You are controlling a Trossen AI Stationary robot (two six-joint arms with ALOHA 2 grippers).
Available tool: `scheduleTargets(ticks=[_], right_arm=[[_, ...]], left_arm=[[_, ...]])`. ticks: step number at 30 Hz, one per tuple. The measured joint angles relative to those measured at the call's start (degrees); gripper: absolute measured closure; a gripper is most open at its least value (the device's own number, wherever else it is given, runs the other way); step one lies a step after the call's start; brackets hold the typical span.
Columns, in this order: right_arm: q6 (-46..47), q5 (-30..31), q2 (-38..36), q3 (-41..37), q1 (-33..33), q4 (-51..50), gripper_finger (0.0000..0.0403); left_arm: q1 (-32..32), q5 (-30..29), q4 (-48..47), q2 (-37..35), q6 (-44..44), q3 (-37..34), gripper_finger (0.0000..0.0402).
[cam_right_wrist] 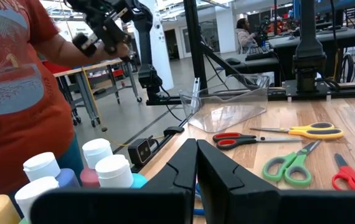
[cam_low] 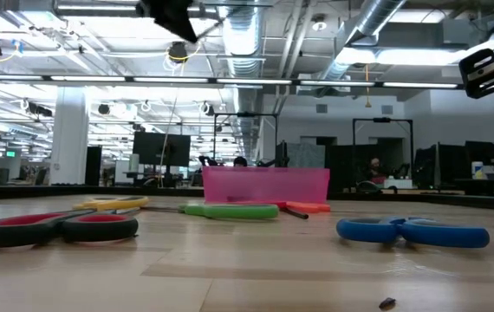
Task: Pick & Place Paint Supplies
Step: Put the silver brush into the red bin
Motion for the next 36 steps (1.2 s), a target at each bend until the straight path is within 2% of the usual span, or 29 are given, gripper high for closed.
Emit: scheduleTargets(ticks=[3, 7, 15, 24, 31, 36], right_arm=[[-0.02, -0.01, 0.00, -0.01, 0.01, 0.00, 0.0395], [-0.01, -0.01, 0.00, 0.00, 0.01, 0.00, 0.0395], [-0.02, -0.02, 0.00, 0.01, 0.02, 0.01, 0.0395], [0.00, -0.02, 0.00, -0.01, -0.01, -0.01, 0.0395], [0.00, 0.00, -0.02, -0.01, -0.01, -0.01, 0.0395], [0.00, -0.02, -0.02, 0.00, 0.02, -0.01, 0.0394]], left_arm=[[1.44, -1.92, 0.33, 3.24, 3.20, 0.00, 0.0401], [3.79, 0.16, 1.74, 6.92, 4.33, 0.00, 0.0401], [12.67, 18.04, 6.31, 13.27, 1.91, 0.91, 0.0401], [21.34, 35.21, 5.56, 25.48, -2.40, 10.42, 0.0401], [21.90, 38.73, 4.93, 36.01, -2.03, 17.33, 0.0401], [21.90, 39.66, 2.86, 40.59, -2.99, 18.18, 0.0401]])
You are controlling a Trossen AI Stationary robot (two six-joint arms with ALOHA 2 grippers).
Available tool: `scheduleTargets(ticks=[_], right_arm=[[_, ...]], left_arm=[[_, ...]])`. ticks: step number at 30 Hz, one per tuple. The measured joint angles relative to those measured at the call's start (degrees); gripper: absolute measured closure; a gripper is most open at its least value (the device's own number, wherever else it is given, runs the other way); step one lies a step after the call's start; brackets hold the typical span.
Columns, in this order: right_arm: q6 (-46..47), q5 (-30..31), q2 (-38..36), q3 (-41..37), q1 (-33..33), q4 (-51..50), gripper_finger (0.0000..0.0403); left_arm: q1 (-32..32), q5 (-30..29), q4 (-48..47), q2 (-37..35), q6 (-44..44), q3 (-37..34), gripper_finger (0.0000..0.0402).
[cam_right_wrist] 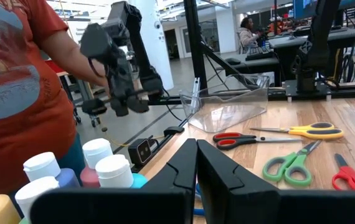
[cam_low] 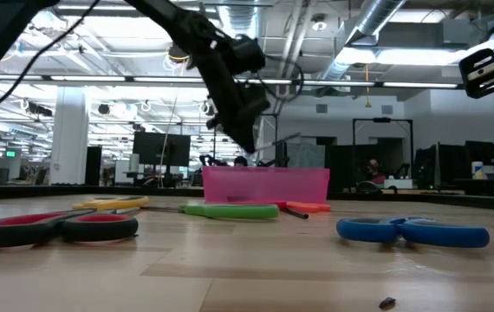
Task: Pick & Place Paint Supplies
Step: Put the silver brush into the red bin
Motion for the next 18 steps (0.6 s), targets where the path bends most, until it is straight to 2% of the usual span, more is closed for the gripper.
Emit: scheduleTargets(ticks=[9, 18], right_arm=[[-0.01, 0.00, 0.00, -0.01, -0.02, 0.00, 0.0394], [-0.01, 0.01, 0.00, 0.01, -0.01, 0.00, 0.0394]], left_arm=[[-0.02, 2.63, -1.29, 5.01, -0.68, -0.24, 0.0401], [-0.02, 2.70, -1.00, 6.04, -0.85, -0.31, 0.0401]])
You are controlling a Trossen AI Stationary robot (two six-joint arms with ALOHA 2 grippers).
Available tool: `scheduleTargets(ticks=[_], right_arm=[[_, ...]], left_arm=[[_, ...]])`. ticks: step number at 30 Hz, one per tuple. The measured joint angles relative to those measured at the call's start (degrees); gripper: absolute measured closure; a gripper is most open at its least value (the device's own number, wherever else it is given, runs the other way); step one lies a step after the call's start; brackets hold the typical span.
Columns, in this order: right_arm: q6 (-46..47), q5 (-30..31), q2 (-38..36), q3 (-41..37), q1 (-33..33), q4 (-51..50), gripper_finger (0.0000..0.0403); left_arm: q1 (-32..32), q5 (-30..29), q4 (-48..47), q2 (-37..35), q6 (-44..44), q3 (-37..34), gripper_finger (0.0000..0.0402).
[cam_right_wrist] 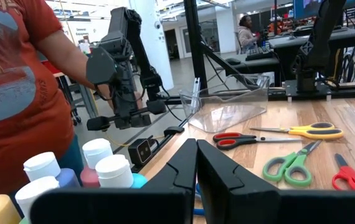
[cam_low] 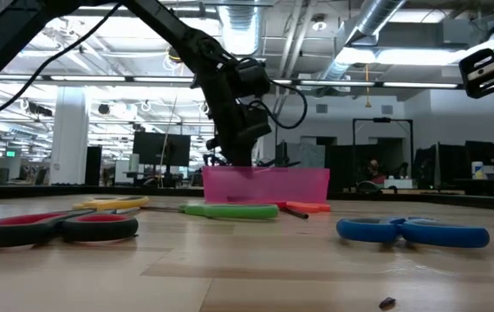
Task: Pick & Place Paint Supplies
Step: Put the silver brush into the red bin
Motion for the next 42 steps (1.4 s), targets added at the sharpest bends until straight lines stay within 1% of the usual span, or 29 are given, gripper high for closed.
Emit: scheduleTargets(ticks=[23, 28, 37, 42], right_arm=[[0.01, -0.01, 0.00, -0.02, 0.01, 0.00, 0.0394], [0.01, -0.01, 0.00, -0.01, 0.00, 0.00, 0.0395], [0.01, -0.01, 0.00, -0.02, 0.01, 0.00, 0.0395], [0.01, -0.01, 0.00, -0.02, 0.00, 0.00, 0.0395]], left_arm=[[0.24, 0.07, 1.22, 0.58, 0.20, -1.20, 0.0398], [0.37, 1.75, 0.98, 1.33, 0.20, -1.20, 0.0399], [0.37, 1.86, 1.46, 1.33, 0.20, -1.20, 0.0386], [0.37, 0.92, 2.21, 1.33, 0.20, -1.20, 0.0365]])
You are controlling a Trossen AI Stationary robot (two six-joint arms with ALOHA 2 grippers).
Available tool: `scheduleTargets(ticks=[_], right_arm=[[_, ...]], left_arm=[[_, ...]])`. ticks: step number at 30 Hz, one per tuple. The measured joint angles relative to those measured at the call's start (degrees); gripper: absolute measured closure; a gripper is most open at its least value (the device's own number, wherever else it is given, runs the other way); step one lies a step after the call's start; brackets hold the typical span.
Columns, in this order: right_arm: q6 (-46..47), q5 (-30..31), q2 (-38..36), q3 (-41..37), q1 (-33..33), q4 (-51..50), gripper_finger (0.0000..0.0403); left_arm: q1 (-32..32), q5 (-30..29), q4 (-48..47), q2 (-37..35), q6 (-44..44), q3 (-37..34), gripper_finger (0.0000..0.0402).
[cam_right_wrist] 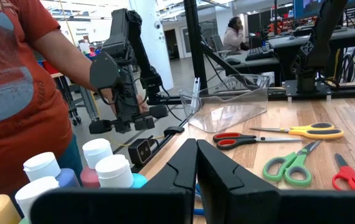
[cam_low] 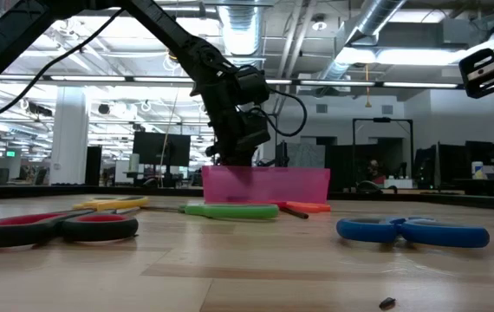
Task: Pick & Place Paint Supplies
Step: Put the silver brush into the red bin
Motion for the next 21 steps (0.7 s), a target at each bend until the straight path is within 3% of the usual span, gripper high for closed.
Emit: scheduleTargets(ticks=[9, 14, 21], right_arm=[[0.00, 0.02, 0.00, 0.00, 0.01, 0.00, 0.0395], [0.00, 0.01, 0.00, 0.00, 0.01, 0.00, 0.0395], [-0.01, 0.00, 0.01, 0.00, 0.01, 0.00, 0.0395]], left_arm=[[-0.07, -0.06, 2.93, -5.47, -0.19, 0.00, 0.0282], [-1.71, -2.04, 3.93, -12.70, -9.81, 0.00, 0.0232], [-7.76, -2.95, 3.79, -19.51, -17.41, 0.09, 0.0218]])
